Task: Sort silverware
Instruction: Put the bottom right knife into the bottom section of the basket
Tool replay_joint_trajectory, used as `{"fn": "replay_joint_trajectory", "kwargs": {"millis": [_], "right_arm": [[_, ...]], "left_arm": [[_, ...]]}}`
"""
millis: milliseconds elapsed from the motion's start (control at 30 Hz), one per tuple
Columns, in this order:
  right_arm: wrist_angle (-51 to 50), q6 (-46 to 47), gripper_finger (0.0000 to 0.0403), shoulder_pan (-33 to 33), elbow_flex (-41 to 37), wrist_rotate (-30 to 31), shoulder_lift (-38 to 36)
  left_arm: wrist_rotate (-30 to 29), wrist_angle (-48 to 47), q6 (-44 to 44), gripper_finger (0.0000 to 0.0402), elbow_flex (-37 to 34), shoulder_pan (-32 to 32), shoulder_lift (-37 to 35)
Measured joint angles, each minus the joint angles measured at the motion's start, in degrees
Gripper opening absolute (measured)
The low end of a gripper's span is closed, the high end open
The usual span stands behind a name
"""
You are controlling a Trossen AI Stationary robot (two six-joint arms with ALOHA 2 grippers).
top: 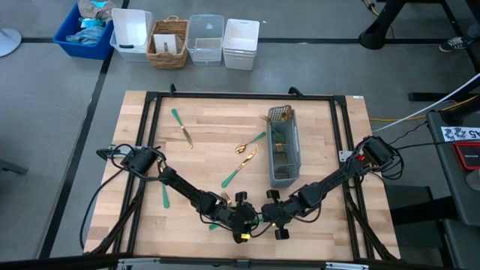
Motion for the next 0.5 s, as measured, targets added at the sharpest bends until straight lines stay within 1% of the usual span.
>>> {"fn": "replay_joint_trajectory", "kwargs": {"millis": [100,233,333,500], "right_arm": [[0.00,0.00,0.0048,0.00,0.00,-0.10,0.00],[-0.01,0.00,0.0048,0.02,0.00,-0.10,0.00],[-0.01,0.00,0.0048,0.01,0.00,-0.10,0.00],[-0.02,1.11,0.0048,0.02,0.00,-0.15,0.00]], "left_arm": [[0.27,0.00,-0.48,0.0193,0.00,0.00,0.00],[3.06,0.03,-0.63,0.0194,0.00,0.00,0.00],[3.74,0.04,-0.61,0.0194,0.00,-0.37,0.00],[3.80,0.01,3.12,0.0194,0.02,-0.79,0.00]]}}
